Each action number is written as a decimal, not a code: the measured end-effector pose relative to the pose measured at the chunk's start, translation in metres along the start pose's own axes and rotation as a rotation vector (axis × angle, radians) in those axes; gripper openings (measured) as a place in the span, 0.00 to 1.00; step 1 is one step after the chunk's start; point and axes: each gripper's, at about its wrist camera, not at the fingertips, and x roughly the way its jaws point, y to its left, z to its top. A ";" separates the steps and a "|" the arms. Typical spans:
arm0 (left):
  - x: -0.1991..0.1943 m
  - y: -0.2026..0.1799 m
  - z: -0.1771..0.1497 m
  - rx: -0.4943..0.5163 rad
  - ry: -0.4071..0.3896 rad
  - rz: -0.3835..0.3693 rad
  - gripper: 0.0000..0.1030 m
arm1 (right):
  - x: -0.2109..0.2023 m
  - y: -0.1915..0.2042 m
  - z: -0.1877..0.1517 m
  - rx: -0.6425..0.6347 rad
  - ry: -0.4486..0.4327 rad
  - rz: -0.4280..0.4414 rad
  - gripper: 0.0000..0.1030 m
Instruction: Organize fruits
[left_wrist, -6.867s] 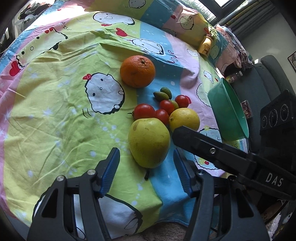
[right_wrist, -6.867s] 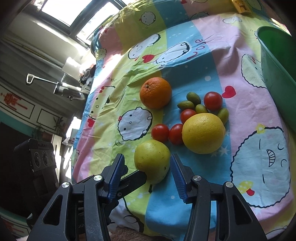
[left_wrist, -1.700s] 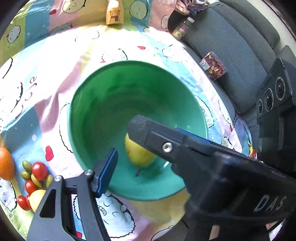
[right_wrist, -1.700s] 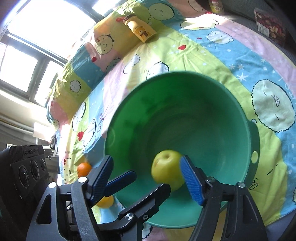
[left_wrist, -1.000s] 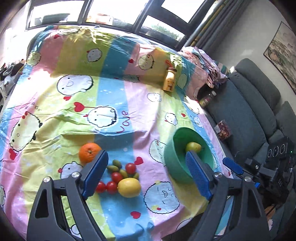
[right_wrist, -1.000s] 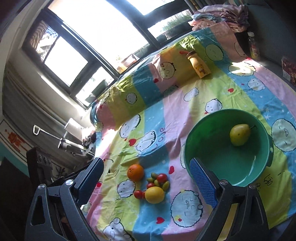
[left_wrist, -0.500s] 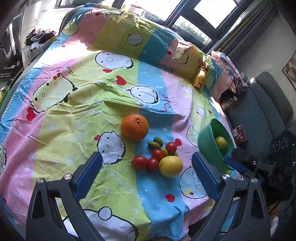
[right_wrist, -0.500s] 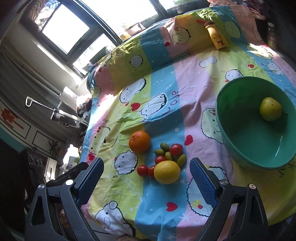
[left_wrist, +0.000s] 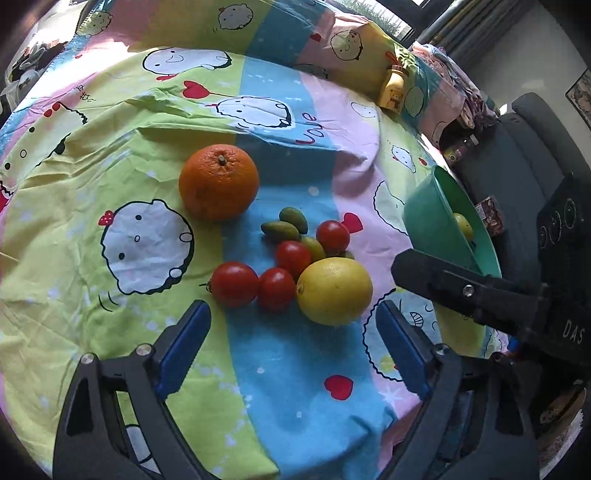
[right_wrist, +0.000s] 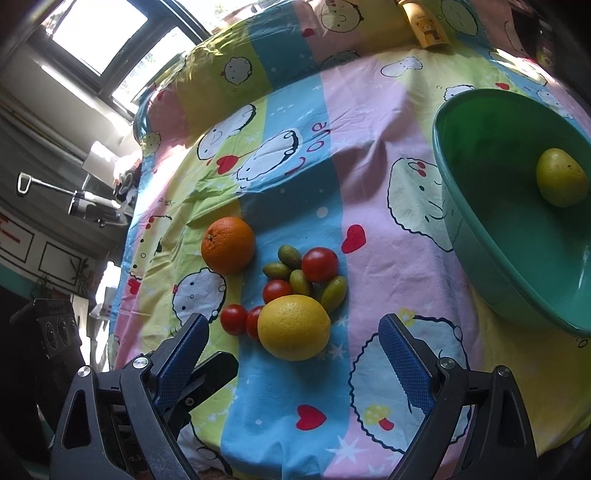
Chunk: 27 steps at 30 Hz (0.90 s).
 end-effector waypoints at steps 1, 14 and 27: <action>0.005 -0.001 0.000 -0.002 0.014 -0.004 0.83 | 0.004 -0.001 0.000 -0.002 0.011 -0.002 0.91; 0.027 -0.003 0.003 -0.015 0.063 -0.056 0.72 | 0.044 -0.014 0.006 -0.004 0.115 0.023 0.73; 0.033 -0.009 0.002 0.021 0.070 -0.078 0.71 | 0.061 -0.013 0.007 -0.005 0.171 0.084 0.59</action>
